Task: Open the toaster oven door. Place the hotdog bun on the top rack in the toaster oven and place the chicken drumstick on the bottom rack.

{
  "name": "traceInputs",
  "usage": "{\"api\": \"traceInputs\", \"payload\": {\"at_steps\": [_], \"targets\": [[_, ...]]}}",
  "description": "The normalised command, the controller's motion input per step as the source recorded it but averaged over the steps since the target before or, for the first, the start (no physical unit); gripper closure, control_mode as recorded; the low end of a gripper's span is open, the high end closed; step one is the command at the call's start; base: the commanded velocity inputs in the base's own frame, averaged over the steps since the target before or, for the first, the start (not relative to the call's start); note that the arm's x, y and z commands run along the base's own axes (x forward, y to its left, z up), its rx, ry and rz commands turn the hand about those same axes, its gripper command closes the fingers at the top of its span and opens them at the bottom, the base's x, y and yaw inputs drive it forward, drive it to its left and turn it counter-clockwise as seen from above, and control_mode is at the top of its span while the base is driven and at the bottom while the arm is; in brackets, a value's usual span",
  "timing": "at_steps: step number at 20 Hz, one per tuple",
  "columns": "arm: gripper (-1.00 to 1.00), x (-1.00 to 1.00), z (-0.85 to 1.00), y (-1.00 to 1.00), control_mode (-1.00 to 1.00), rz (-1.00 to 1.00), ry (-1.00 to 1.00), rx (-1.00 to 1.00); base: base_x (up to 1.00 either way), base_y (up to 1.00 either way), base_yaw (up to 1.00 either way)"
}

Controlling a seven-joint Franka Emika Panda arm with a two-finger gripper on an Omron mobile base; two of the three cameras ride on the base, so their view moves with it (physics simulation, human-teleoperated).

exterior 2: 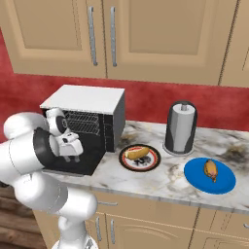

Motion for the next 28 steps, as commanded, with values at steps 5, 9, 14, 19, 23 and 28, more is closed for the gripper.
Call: {"api": "traceInputs", "payload": {"at_steps": [5, 9, 14, 19, 23, 28], "targets": [[-1.00, 0.28, 0.57, 0.00, -1.00, 0.02, -0.25, 0.01, 0.00, 0.00, 0.00], [-1.00, 0.53, 0.18, 0.05, -1.00, 0.04, -0.46, 0.02, 0.00, 0.00, 0.00], [-1.00, 0.24, -0.02, 0.01, -1.00, 0.12, -0.62, 0.00, 0.00, 0.00, 0.00], [-1.00, 0.63, 0.12, 0.00, -1.00, 0.14, -0.36, 0.00, 0.00, 0.00, 0.00], [-1.00, 0.59, 0.00, -0.02, -1.00, 0.16, -0.01, 0.00, 0.00, 0.00, 0.00], [-1.00, 0.44, 0.02, 0.19, -1.00, 0.16, 0.00, -0.01, 0.00, 0.00, 0.00]]}}
